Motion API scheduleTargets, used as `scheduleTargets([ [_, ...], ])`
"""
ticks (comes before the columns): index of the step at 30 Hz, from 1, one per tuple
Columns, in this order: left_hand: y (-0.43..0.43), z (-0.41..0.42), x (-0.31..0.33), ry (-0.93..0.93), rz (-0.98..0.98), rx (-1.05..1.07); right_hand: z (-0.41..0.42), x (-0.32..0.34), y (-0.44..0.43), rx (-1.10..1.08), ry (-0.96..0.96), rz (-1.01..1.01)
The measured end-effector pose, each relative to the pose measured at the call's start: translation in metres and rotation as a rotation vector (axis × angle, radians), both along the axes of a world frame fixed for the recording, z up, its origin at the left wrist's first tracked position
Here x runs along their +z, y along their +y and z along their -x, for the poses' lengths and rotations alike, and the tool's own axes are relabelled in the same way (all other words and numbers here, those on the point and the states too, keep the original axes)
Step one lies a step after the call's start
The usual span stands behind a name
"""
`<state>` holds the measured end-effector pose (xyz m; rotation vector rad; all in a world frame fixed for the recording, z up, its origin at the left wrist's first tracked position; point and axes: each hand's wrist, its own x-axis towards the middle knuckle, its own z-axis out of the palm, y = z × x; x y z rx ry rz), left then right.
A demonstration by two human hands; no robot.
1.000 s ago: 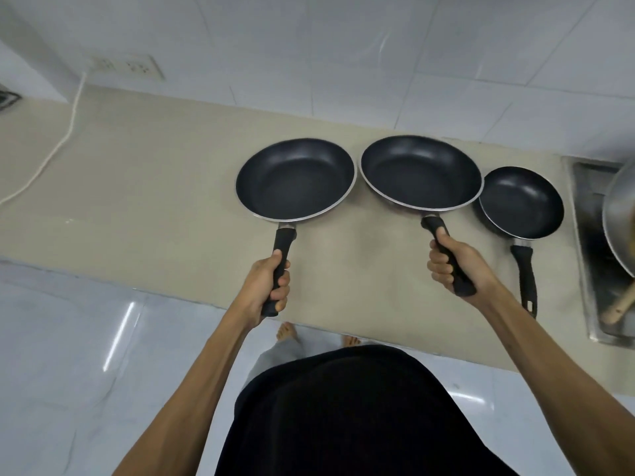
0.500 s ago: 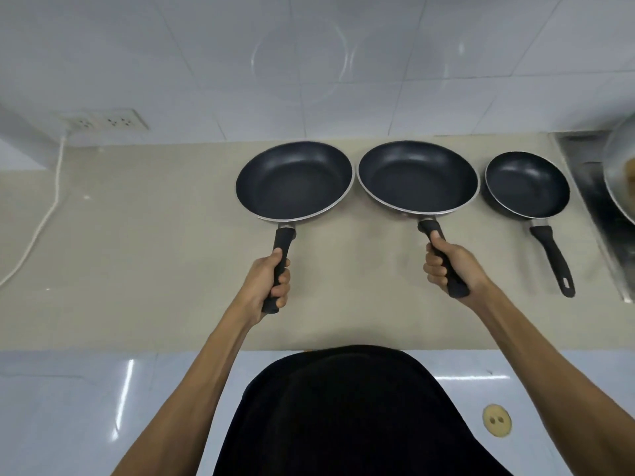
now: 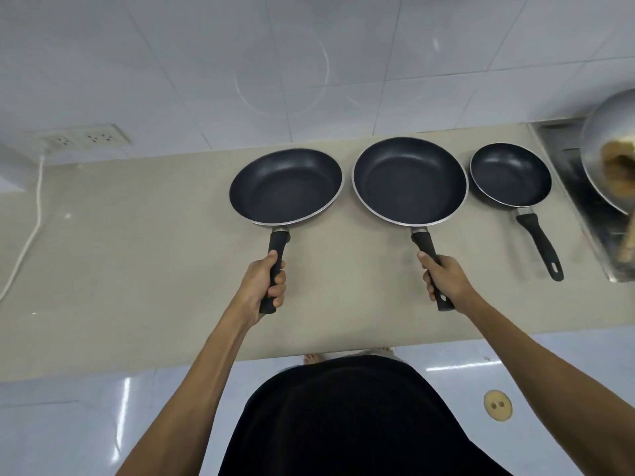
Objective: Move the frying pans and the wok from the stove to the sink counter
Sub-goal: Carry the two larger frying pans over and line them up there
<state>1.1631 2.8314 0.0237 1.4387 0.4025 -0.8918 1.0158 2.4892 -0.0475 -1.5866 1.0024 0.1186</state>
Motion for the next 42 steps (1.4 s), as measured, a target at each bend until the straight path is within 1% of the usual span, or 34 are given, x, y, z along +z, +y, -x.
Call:
scheduleTargets([
  [8,-0.010,-0.003,-0.001,-0.011,-0.018,0.004,0.000,-0.014,-0.002,0.055,0.111,0.119],
  [18,-0.016,-0.010,-0.014,-0.032,-0.038,-0.021,0.001,-0.016,-0.006,0.067,0.141,0.137],
  [22,-0.016,-0.014,-0.027,-0.076,-0.091,-0.094,-0.001,-0.015,-0.003,0.073,0.167,0.179],
  [27,-0.018,-0.019,-0.042,-0.109,-0.156,-0.185,-0.001,-0.012,0.002,0.126,0.217,0.316],
  [35,-0.019,-0.024,-0.059,-0.077,-0.184,-0.372,-0.003,-0.008,0.005,0.166,0.267,0.379],
  [42,-0.020,-0.025,-0.069,-0.118,-0.209,-0.448,0.002,0.004,0.013,0.207,0.319,0.450],
])
